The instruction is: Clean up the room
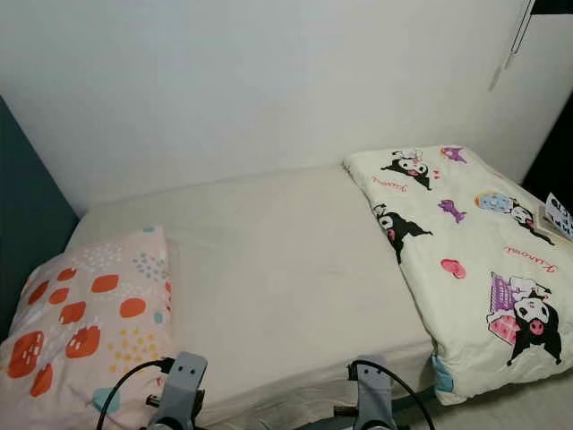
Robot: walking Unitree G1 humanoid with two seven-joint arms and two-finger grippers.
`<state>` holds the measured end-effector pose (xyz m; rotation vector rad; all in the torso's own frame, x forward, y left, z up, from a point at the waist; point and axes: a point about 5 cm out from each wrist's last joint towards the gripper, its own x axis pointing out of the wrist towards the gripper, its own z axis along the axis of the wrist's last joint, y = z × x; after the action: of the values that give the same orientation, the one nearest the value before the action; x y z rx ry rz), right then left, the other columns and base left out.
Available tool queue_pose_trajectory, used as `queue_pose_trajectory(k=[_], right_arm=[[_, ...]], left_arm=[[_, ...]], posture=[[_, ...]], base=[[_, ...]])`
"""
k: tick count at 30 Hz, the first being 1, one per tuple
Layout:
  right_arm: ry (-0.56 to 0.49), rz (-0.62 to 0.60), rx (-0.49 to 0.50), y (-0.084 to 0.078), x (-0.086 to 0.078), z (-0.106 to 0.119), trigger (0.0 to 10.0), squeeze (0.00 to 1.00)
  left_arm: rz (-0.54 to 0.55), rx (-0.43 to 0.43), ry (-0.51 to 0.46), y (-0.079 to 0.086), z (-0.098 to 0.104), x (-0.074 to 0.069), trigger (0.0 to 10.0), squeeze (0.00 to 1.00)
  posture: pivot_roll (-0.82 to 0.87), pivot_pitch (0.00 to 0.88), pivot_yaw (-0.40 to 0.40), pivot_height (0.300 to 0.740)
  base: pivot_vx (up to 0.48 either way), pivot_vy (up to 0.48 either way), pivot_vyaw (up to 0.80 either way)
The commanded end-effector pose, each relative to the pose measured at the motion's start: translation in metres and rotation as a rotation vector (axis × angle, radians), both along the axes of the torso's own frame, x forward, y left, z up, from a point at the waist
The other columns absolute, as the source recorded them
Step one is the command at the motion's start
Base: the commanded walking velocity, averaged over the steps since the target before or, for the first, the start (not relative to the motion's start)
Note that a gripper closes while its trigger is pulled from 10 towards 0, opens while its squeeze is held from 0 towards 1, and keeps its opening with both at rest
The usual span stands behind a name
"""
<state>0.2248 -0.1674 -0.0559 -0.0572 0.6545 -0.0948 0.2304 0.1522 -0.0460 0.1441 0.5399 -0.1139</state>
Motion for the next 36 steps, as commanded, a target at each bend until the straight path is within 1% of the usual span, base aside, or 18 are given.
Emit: queue_pose_trajectory(k=[1,6,16,27,30,31,32,36], right_arm=[[0.016,-0.005,0.008,0.001,-0.003,-0.002,10.0,0.00],[0.016,-0.003,0.008,0.002,-0.002,-0.002,10.0,0.00],[0.016,-0.006,0.010,0.002,-0.003,-0.002,10.0,0.00],[0.016,-0.006,0.008,0.003,-0.002,-0.002,10.0,0.00],[0.017,-0.006,0.011,0.003,-0.002,-0.002,10.0,0.00],[0.018,0.000,0.006,0.003,-0.002,-0.002,10.0,0.00],[0.018,0.002,0.004,0.003,-0.002,-0.002,10.0,0.00],[0.015,0.068,0.008,0.009,-0.001,-0.002,10.0,0.00]], left_arm=[[-0.012,0.012,0.006,0.002,-0.002,-0.005,10.0,0.00],[-0.021,0.010,0.014,0.001,-0.004,-0.007,10.0,0.00],[-0.016,0.004,0.015,0.002,-0.004,-0.008,10.0,0.00],[-0.014,0.019,0.017,0.004,-0.004,-0.007,10.0,0.00],[0.007,0.035,0.029,0.006,-0.005,-0.008,10.0,0.00],[0.035,0.064,0.059,0.011,-0.009,-0.010,10.0,0.00],[0.041,0.071,0.067,0.012,-0.009,-0.011,10.0,0.00],[0.062,0.055,0.075,0.016,-0.011,-0.014,10.0,0.00]], posture=[[-0.01,0.102,0.008,0.740],[-0.02,0.106,0.008,0.740],[-0.01,0.106,0.011,0.740],[-0.01,0.104,0.011,0.740],[-0.01,0.102,0.009,0.740],[-0.01,0.102,0.009,0.740],[-0.01,0.102,0.009,0.740],[-0.01,0.101,0.007,0.740]], base=[[0.000,0.000,0.00],[0.000,0.000,0.00],[0.000,0.000,0.00],[0.000,0.000,0.00],[0.000,0.000,0.00],[0.000,0.000,0.00],[0.000,0.000,0.00],[0.000,0.000,0.00]])
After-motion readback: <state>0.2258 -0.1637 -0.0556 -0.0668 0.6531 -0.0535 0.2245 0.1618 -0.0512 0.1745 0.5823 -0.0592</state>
